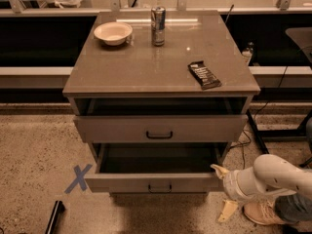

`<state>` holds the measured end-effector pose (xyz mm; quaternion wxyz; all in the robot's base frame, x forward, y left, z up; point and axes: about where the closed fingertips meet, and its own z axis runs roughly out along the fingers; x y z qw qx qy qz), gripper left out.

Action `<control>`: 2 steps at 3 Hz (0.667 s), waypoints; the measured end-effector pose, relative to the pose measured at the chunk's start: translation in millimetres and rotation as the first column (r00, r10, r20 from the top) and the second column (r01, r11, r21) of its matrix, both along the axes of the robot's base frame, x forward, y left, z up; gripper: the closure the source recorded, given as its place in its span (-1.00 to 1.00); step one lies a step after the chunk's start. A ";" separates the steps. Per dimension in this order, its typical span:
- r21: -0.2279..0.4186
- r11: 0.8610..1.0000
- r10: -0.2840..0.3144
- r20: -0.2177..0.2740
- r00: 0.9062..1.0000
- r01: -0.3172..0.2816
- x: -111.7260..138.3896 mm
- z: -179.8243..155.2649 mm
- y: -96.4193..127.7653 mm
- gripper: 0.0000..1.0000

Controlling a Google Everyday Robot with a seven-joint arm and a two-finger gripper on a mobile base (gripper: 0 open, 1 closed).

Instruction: Open middle drawer

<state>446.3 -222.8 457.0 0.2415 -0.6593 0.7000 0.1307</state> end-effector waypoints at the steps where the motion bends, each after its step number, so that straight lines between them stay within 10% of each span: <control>1: -0.030 0.998 0.045 -0.038 0.998 -0.046 8.7 -6.1 15.1 -1.00; 2: -0.051 0.994 0.088 -0.085 0.992 -0.093 14.3 -17.5 33.4 -0.63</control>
Offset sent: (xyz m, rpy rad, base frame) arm 0.0233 0.0523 -0.0274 -0.0854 0.1282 0.1401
